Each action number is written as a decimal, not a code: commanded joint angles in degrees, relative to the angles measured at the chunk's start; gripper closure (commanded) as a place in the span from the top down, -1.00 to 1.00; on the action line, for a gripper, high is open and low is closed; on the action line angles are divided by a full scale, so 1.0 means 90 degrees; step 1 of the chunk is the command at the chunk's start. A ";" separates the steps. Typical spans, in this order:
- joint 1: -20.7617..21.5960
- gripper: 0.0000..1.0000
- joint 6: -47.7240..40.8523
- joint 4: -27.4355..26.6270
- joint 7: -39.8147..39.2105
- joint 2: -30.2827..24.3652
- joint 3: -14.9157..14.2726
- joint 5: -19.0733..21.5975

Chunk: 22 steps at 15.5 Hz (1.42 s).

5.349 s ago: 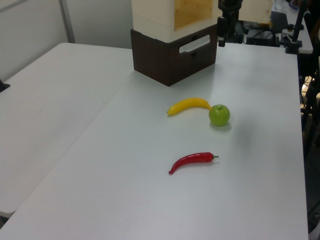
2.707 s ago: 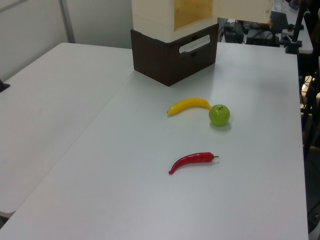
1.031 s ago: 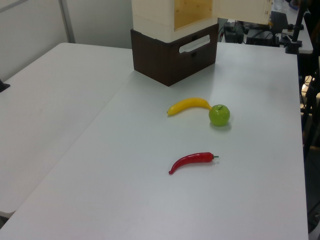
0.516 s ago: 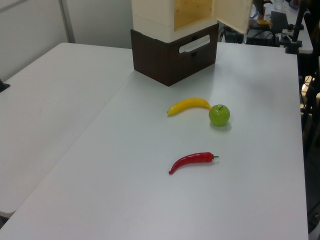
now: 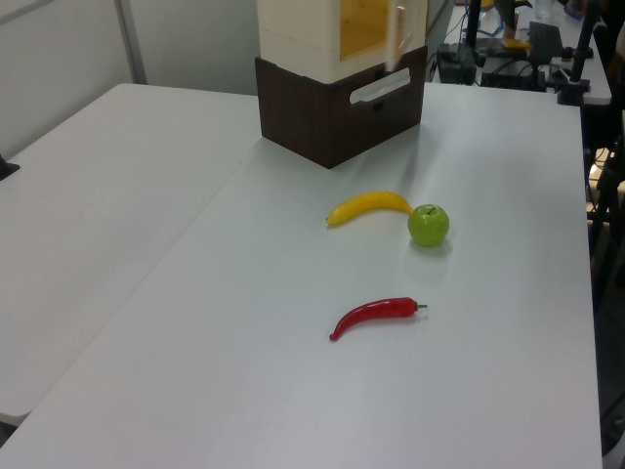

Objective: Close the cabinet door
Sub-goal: 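Push the door with the gripper until it swings shut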

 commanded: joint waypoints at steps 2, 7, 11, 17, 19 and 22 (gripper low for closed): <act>-0.0006 -1.00 0.1051 -0.0010 0.0263 0.0272 -0.0010 0.0086; 0.0052 -1.00 0.1003 -0.0049 0.0253 0.0253 -0.0010 0.0076; 0.0198 -1.00 0.0974 -0.0078 0.0233 0.0253 -0.0010 0.0018; 0.0979 -0.98 -0.0663 -0.0235 0.0165 -0.0186 -0.0010 -0.0070; 0.1427 -0.94 -0.1522 -0.0244 0.0107 -0.0323 -0.0019 -0.0420; 0.2043 -0.94 -0.2617 -0.0264 -0.0059 -0.0450 -0.0010 -0.0774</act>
